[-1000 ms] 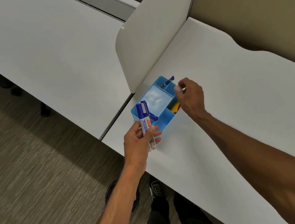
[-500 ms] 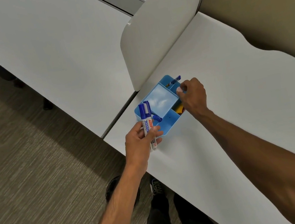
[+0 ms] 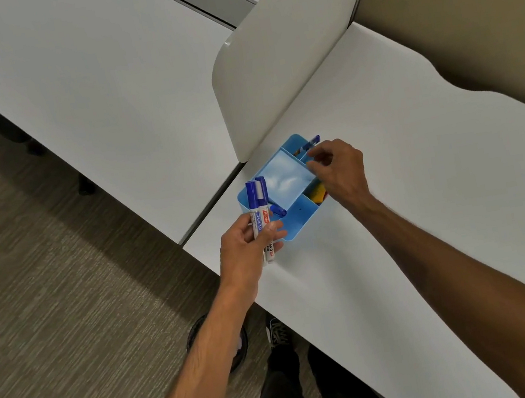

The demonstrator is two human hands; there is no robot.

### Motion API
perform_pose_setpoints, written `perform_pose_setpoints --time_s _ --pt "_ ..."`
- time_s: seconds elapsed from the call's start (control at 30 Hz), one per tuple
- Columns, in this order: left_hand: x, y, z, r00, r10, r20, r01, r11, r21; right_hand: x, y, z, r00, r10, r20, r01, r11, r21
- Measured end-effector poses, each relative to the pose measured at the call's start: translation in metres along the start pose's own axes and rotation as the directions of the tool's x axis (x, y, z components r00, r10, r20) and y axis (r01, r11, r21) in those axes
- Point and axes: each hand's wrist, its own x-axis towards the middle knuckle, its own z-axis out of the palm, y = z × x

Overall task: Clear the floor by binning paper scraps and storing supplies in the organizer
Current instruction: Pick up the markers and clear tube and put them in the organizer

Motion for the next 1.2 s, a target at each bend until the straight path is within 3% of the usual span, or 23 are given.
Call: perform_pose_setpoints --time_s 0.1,0.2,0.37,0.5,0.67,0.77,0.87,1.0,1.13,1.2 --pt "0.000 0.004 -0.001 0.999 0.004 0.049 -0.009 0.995 0.104 -0.015 -0.027 -0.014 0.948 -0.130 0.291 0.055 0.966 0.252" --pt "-0.002 0.011 -0.004 0.989 -0.009 0.147 -0.019 0.982 0.190 -0.025 -0.049 -0.026 0.816 -0.247 0.522 0.108 0.953 0.282" --pt "-0.004 0.021 -0.007 0.961 -0.035 0.276 -0.057 0.946 0.319 -0.031 -0.067 -0.042 0.702 -0.339 0.626 0.287 0.940 0.186" --pt "-0.006 0.027 -0.011 0.946 -0.035 0.321 -0.120 0.884 0.452 -0.032 -0.069 -0.055 0.682 -0.274 0.678 0.238 0.960 0.149" --pt "-0.004 0.033 -0.015 0.943 0.046 0.328 -0.247 0.758 0.603 -0.038 -0.068 -0.064 0.729 -0.235 0.643 0.235 0.968 0.088" --pt "-0.002 0.036 -0.014 0.955 0.141 0.261 -0.283 0.697 0.658 -0.045 -0.067 -0.069 0.787 -0.227 0.573 0.194 0.974 0.119" --pt "-0.002 0.036 -0.016 0.962 0.240 0.134 -0.269 0.724 0.635 -0.049 -0.061 -0.071 0.862 -0.217 0.457 0.181 0.976 0.121" --pt "-0.006 0.027 -0.024 0.915 0.401 -0.037 -0.309 0.759 0.572 -0.055 -0.046 -0.058 0.946 -0.185 0.265 0.176 0.983 0.057" --pt "-0.011 0.008 -0.033 0.915 0.395 -0.080 -0.265 0.739 0.619 -0.061 -0.034 -0.032 0.959 -0.211 0.190 0.217 0.976 -0.013" --pt "-0.011 -0.002 -0.036 0.917 0.394 -0.063 -0.245 0.680 0.691 -0.063 -0.030 -0.017 0.952 -0.240 0.191 0.257 0.964 -0.068"
